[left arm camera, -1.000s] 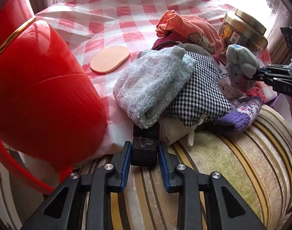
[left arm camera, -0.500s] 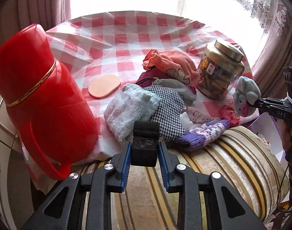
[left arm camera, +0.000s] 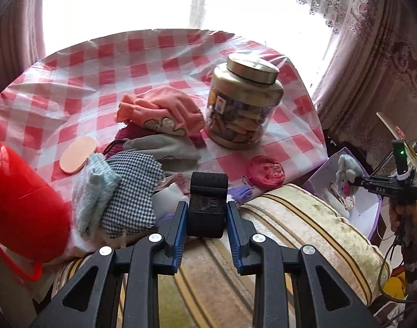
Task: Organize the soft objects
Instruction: 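Lower the blue pouch into the box with the right tool while the left drops the black item there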
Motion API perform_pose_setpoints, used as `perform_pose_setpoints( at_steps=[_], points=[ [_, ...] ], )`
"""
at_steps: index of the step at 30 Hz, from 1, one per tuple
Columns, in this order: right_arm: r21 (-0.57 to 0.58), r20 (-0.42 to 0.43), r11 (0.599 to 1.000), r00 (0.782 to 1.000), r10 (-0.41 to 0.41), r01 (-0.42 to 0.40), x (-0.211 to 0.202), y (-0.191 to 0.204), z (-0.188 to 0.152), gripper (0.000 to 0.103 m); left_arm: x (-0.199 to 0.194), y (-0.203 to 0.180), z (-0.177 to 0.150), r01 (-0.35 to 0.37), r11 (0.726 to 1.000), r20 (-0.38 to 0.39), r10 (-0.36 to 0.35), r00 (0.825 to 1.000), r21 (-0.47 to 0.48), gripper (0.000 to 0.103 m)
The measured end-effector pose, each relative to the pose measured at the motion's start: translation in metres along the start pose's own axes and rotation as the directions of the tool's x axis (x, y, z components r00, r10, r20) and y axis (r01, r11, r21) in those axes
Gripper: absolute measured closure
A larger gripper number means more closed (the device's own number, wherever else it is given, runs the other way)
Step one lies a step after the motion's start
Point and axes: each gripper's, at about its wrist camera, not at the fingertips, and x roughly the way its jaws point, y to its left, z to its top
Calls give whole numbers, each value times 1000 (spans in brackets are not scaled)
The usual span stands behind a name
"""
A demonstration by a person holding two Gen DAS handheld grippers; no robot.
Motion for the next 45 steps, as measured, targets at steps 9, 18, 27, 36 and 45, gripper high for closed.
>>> perform_pose_setpoints(
  at_steps=[9,18,27,36,45],
  points=[
    [-238,-142,967,981,-129,93,57,14,-17,88,6,-36,8,41,998,-4,-41,999,56,74],
    [-520,-212,853,963,-167,33,113,57,-12,87,17,-49,8,50,997,-37,-47,998,67,74],
    [-444,-253,896,955,-157,30,109,31,-21,29,31,-70,14,88,991,-57,-82,995,99,74],
    [-155,-203,983,970,-131,100,52,-45,-36,24,69,-142,39,247,952,-116,-229,966,181,74],
    [79,-94,985,985,-148,155,-7,-113,-60,23,126,-248,70,382,883,-207,-334,920,273,74]
  ],
)
